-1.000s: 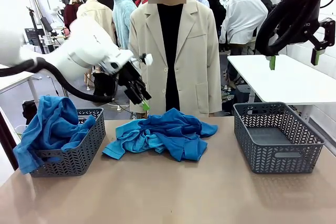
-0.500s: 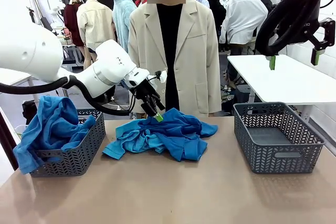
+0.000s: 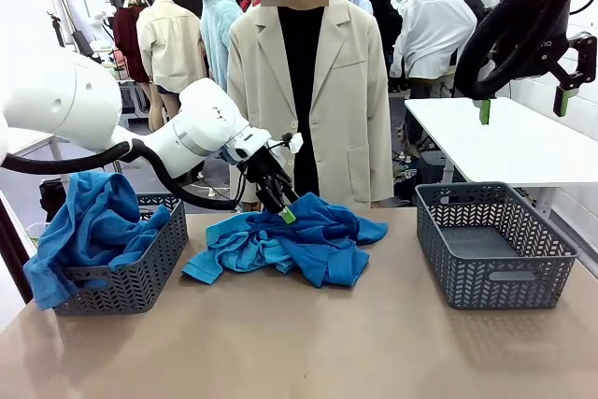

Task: Sort the tops and bottoms.
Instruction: Lift clothes from the center of the table with your left hand.

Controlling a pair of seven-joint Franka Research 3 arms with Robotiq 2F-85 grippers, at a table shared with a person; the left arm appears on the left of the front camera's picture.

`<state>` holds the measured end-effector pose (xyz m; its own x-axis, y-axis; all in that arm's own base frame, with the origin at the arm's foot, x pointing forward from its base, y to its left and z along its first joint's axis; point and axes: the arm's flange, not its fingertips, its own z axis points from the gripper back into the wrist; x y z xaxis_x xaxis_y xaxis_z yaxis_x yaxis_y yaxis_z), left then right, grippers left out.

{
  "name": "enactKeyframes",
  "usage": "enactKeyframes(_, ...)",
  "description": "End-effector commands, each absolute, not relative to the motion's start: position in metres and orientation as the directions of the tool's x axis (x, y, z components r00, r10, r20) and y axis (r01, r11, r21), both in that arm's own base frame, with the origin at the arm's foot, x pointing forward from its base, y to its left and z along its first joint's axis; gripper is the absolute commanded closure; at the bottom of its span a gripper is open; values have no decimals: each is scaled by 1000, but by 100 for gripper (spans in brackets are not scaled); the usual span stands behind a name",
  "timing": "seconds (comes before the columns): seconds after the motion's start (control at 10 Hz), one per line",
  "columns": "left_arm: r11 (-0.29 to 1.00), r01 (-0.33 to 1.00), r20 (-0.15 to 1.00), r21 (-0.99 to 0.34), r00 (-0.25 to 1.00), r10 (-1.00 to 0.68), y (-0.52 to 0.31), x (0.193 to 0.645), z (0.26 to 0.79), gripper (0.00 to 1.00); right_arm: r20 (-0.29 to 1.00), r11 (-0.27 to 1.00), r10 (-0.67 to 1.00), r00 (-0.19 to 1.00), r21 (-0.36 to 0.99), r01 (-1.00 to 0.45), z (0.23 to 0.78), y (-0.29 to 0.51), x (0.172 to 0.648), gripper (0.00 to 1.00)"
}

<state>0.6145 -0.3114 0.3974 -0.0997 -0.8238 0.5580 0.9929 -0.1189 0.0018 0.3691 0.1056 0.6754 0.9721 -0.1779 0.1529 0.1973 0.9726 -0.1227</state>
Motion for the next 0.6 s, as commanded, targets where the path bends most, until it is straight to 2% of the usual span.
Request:
enactKeyframes(0.0, -124, 992, 569, -33, -83, -818, -306, 616, 404, 46, 135, 977, -174, 975, -103, 189, 678, 105, 370, 0)
enactKeyframes(0.2, -112, 992, 582, -55, -59, -811, -302, 620, 405, 86, 135, 977, -174, 975, -103, 189, 678, 105, 370, 0)
enactKeyframes(0.3, -115, 991, 587, -64, -55, -808, -301, 619, 406, 100, 135, 977, -174, 975, -103, 189, 678, 105, 370, 0)
enactKeyframes(0.5, -121, 989, 607, -86, -44, -794, -300, 618, 411, 100, 135, 977, -174, 975, -103, 189, 678, 105, 370, 0)
